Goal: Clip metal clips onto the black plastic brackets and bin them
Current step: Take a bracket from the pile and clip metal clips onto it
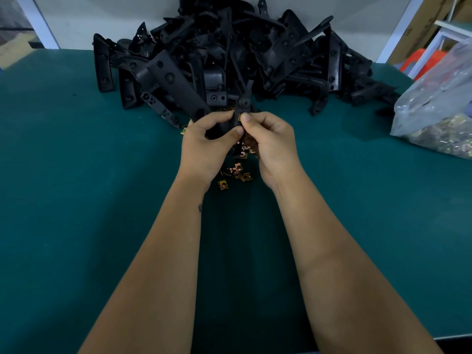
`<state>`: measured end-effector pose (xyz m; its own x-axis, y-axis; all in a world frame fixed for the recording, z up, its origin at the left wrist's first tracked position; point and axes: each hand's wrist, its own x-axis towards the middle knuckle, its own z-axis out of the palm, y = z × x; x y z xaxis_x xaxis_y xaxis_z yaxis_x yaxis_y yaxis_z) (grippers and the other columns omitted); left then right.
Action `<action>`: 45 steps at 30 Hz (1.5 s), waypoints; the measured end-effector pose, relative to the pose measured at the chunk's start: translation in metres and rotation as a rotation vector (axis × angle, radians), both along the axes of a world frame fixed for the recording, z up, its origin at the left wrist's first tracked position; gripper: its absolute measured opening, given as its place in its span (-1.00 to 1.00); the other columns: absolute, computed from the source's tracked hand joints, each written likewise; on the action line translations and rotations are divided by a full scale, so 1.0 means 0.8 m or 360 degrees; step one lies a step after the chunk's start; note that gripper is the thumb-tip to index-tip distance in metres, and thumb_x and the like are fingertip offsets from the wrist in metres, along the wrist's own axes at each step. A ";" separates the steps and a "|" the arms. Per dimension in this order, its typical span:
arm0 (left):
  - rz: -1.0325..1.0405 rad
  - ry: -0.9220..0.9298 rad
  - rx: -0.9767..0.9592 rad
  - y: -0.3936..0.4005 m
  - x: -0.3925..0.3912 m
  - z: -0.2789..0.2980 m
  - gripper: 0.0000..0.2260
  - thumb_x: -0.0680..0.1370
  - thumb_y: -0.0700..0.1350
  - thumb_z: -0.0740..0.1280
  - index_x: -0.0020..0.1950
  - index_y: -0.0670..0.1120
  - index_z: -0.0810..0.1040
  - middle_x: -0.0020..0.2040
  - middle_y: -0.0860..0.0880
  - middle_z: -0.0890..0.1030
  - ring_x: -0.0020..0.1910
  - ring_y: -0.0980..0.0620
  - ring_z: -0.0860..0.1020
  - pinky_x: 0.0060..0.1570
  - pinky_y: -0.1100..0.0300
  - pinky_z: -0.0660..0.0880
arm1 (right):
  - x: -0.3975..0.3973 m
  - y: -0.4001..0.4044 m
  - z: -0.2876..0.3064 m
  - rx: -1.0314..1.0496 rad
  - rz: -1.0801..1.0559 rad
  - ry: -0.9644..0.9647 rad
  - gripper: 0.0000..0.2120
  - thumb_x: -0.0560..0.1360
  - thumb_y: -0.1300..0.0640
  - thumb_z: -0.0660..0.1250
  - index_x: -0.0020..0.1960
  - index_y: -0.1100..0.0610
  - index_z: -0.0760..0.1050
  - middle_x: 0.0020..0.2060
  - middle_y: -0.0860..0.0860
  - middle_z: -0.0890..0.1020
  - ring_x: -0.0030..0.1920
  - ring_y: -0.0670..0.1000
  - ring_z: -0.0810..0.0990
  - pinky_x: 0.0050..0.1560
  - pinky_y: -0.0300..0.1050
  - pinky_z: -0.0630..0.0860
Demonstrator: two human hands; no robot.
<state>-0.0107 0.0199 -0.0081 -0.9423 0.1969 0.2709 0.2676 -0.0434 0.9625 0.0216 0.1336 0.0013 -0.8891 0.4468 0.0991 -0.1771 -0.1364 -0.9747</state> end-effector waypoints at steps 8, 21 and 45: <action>-0.0089 -0.0334 0.0371 -0.001 0.002 0.006 -0.81 0.53 -0.21 0.44 0.03 0.07 0.68 -0.08 0.12 0.72 0.01 0.11 0.67 0.11 0.11 0.60 | 0.000 -0.004 0.006 -0.0044 0.0066 -0.0016 -0.64 0.67 0.02 0.16 0.06 0.22 0.65 -0.15 0.10 0.69 -0.18 -0.03 0.63 -0.11 -0.16 0.57; 0.0126 -0.0953 0.1350 -0.029 -0.019 0.007 -0.88 0.56 -0.09 0.41 -0.03 -0.14 0.61 -0.25 -0.02 0.66 -0.29 0.08 0.60 -0.18 0.23 0.58 | 0.001 -0.007 -0.008 0.1075 -0.0132 -0.0377 -0.79 0.57 0.10 0.22 -0.15 -0.04 0.59 -0.34 -0.11 0.60 -0.36 -0.13 0.50 -0.29 -0.12 0.44; -0.0061 -0.1048 0.1521 -0.026 -0.020 0.003 -0.84 0.58 -0.04 0.37 -0.05 -0.14 0.56 -0.15 -0.04 0.58 -0.23 0.08 0.57 -0.16 0.26 0.58 | -0.006 -0.025 -0.010 0.1146 -0.0183 -0.0173 -0.91 0.53 0.24 0.37 -0.01 0.10 0.60 -0.23 -0.20 0.57 -0.20 -0.27 0.55 -0.16 -0.40 0.44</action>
<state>-0.0267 -0.0011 -0.0061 -0.9539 0.2086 -0.2158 -0.2902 -0.8246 0.4857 0.0169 0.1139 -0.0063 -0.8621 0.3954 0.3169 -0.0490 0.5574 -0.8288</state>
